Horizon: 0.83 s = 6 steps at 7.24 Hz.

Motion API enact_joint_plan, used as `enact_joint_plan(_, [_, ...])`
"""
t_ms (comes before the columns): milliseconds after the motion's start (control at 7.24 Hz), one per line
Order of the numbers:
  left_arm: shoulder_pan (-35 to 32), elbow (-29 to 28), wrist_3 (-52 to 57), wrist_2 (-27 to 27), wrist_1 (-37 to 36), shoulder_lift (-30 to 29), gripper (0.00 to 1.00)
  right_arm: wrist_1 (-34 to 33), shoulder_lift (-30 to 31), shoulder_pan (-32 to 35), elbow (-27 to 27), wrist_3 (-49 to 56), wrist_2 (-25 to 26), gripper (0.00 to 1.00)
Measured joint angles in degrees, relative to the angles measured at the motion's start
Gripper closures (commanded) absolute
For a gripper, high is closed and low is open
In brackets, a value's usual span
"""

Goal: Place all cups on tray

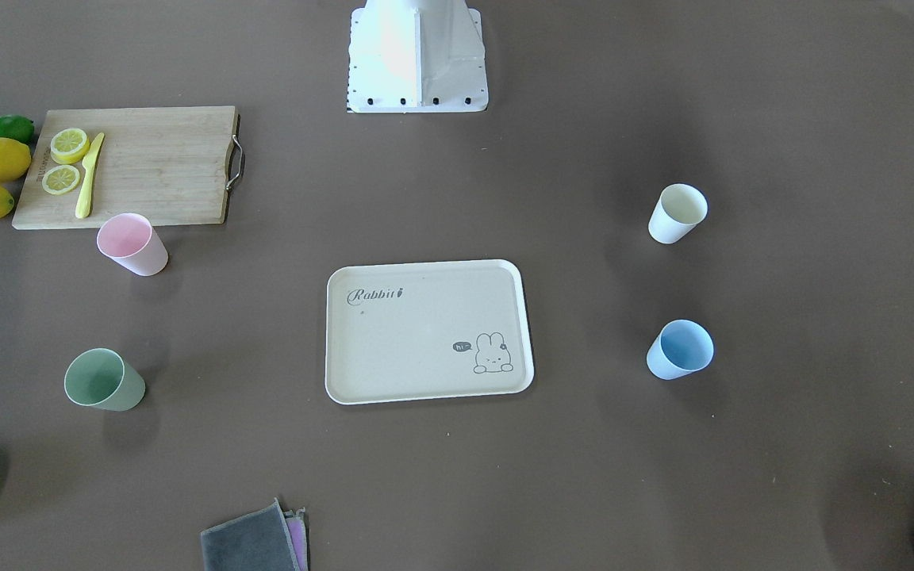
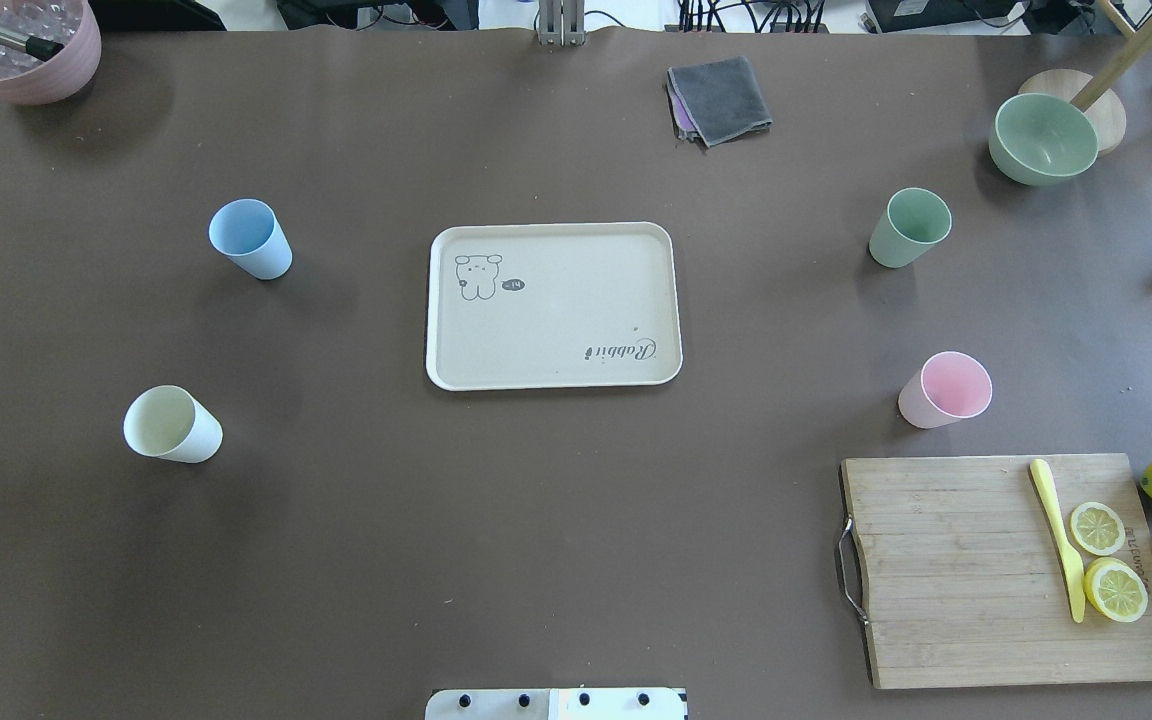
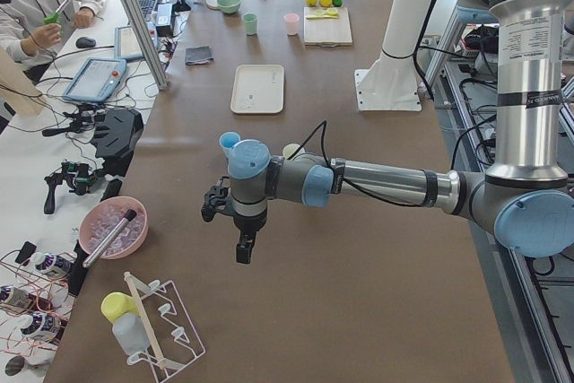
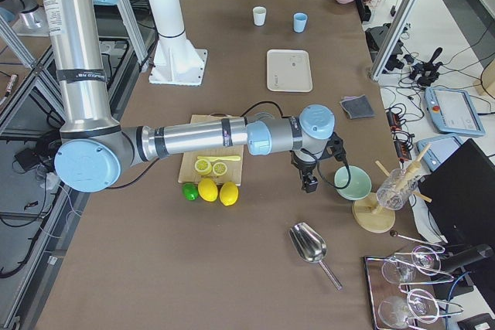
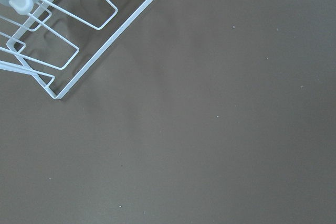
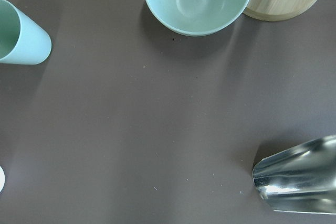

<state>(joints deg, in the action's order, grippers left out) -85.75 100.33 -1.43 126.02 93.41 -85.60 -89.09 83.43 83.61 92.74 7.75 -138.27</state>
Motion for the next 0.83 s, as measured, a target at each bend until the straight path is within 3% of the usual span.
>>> enact_joint_plan(829, [0.2,1.2,-1.8,1.2,0.1,-0.3,0.02,0.3,0.2,0.0,0.0,0.0,-0.1,0.00])
